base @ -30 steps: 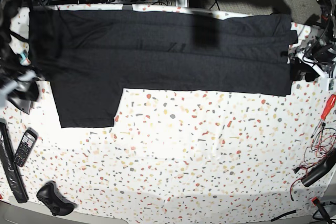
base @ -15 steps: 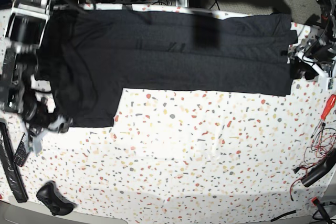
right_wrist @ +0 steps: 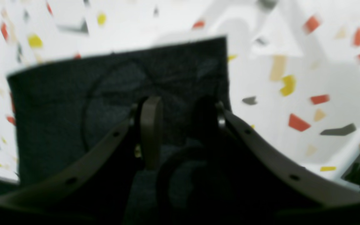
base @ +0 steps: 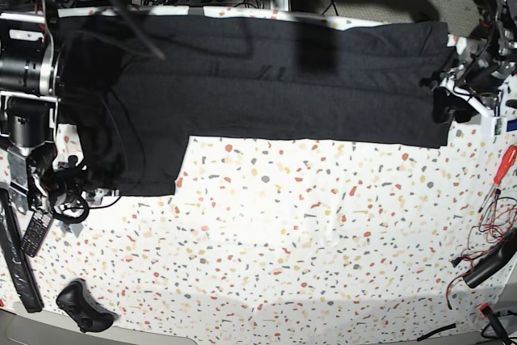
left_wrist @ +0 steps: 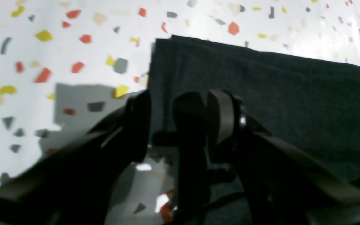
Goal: Fold the T-shirt properly
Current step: 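Grasp the sleeve end with the right gripper and fold it inward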
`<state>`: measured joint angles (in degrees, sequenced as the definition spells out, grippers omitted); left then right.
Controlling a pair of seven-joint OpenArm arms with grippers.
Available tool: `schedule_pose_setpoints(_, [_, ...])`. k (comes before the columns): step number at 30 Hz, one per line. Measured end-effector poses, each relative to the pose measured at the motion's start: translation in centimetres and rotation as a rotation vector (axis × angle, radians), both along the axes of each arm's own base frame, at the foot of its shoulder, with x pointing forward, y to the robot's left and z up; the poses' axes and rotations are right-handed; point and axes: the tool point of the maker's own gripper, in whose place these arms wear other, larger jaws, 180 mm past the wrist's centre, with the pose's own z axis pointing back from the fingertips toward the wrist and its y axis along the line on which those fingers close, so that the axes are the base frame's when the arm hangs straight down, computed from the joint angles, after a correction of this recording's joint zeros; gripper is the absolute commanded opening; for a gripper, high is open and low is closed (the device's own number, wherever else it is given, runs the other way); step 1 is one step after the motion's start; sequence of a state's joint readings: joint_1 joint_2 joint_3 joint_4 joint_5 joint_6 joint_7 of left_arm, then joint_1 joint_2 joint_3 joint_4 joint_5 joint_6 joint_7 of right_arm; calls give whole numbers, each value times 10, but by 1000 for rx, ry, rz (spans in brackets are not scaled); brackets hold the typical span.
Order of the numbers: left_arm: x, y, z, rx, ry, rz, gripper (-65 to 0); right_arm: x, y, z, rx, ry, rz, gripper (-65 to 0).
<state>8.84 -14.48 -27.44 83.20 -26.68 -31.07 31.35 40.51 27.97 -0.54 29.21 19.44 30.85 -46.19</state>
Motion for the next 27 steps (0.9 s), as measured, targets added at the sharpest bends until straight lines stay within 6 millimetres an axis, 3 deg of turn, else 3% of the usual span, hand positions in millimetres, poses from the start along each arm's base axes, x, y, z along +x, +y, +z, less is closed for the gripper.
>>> schedule_pose_setpoints(5, [0,-4,-1,-13,-1,2,-373,-3,0,-2,-24,26,25,-470])
schedule_pose_setpoints(11, [0,-4,-1,-12,-1,2,-373,-5,-4,-4,-55,40,34,-650])
schedule_pose_setpoints(16, [0,-4,-1,-12,-1,2,-373,-7,-8,-4,-89,49,63,-650])
schedule_pose_setpoints(19, [0,-4,-1,-12,-1,2,-373,-6,6,2,-75,30,199,-650])
schedule_pose_setpoints(24, [-1,-3,-3,2,7,0,-373,9,16,24,-120,-68,268,-650])
schedule_pose_setpoints(27, [-3,0,-6,27,20,-3,-373,-2,29,22,-159,-85,335,-650])
